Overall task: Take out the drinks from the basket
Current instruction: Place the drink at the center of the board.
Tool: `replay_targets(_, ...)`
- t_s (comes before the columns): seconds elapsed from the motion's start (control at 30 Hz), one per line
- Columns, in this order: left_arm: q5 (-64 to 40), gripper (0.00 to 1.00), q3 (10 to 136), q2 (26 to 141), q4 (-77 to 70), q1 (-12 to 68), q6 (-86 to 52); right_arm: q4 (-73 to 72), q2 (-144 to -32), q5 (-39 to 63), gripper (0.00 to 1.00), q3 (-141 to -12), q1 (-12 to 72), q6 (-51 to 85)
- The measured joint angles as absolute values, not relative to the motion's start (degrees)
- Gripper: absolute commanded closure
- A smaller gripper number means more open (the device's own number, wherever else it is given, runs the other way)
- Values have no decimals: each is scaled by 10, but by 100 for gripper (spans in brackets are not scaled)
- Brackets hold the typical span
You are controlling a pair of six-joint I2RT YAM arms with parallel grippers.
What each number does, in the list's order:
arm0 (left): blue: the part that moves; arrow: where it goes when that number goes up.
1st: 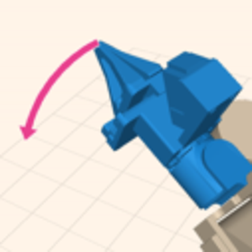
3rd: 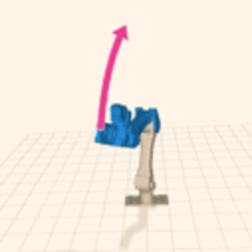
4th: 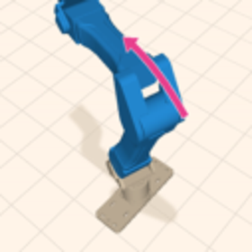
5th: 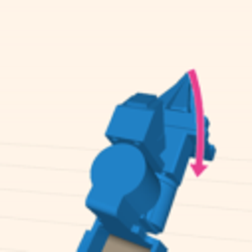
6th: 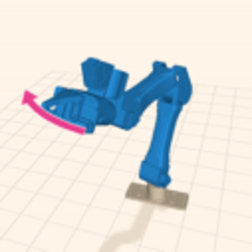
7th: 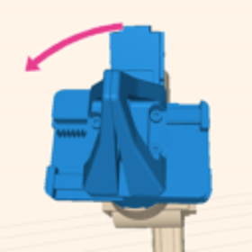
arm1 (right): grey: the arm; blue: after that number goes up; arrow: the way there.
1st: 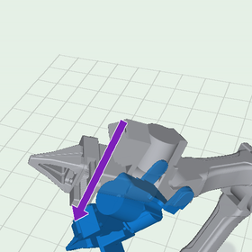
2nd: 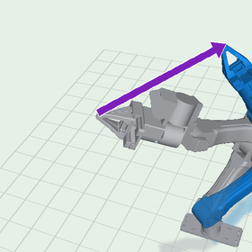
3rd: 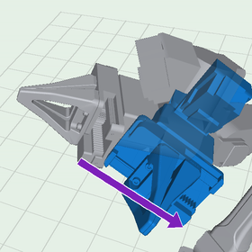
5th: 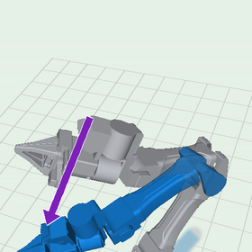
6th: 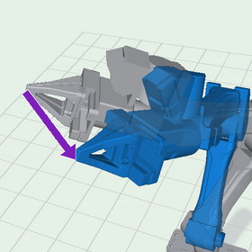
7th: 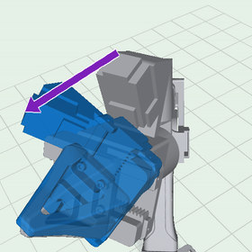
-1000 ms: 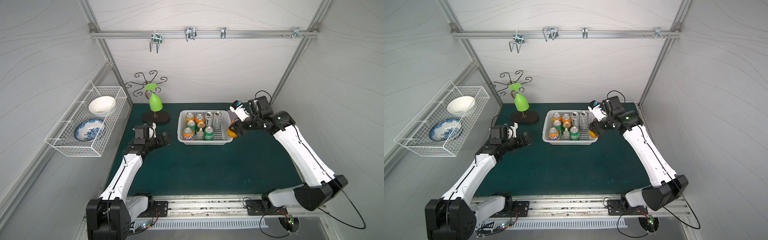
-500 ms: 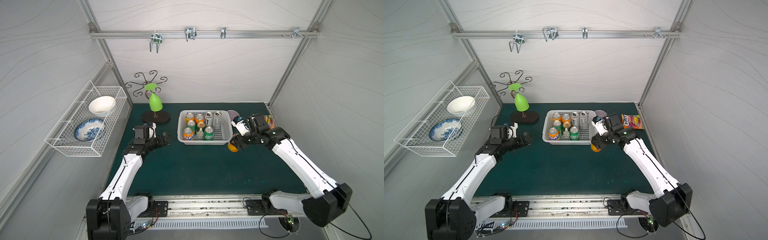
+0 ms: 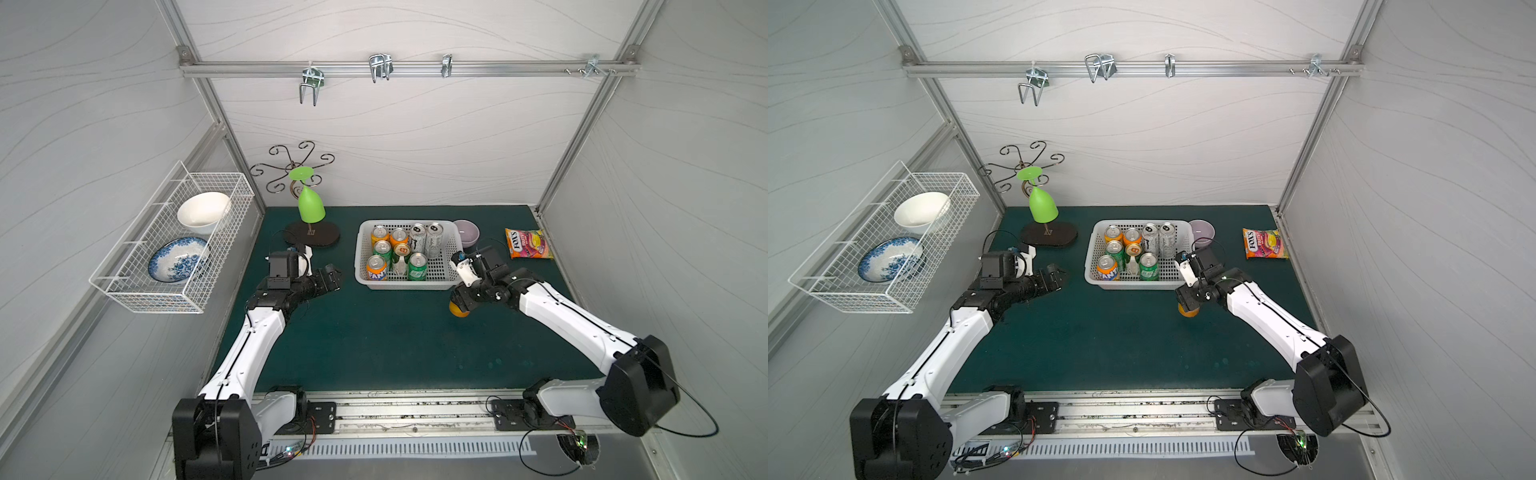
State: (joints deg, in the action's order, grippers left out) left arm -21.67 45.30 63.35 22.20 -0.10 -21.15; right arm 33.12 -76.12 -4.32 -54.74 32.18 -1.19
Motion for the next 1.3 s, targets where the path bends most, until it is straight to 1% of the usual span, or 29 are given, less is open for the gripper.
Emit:
replay_targets(0.33,-217,2,453,634,222,-1,-211,282,-792,-79,44,-510,322,35)
replay_targets(0.8,-216,2,453,634,225,-1,-211,233,-798,-103,43,-486,322,61)
replay_targets(1.03,-216,2,453,634,225,-1,-211,233,-798,-105,27,-486,322,60)
replay_targets(1.2,-217,2,453,634,225,-1,-211,242,-800,-102,19,-494,322,60)
replay_targets(1.3,-218,2,453,634,225,-1,-211,247,-800,-97,12,-508,322,60)
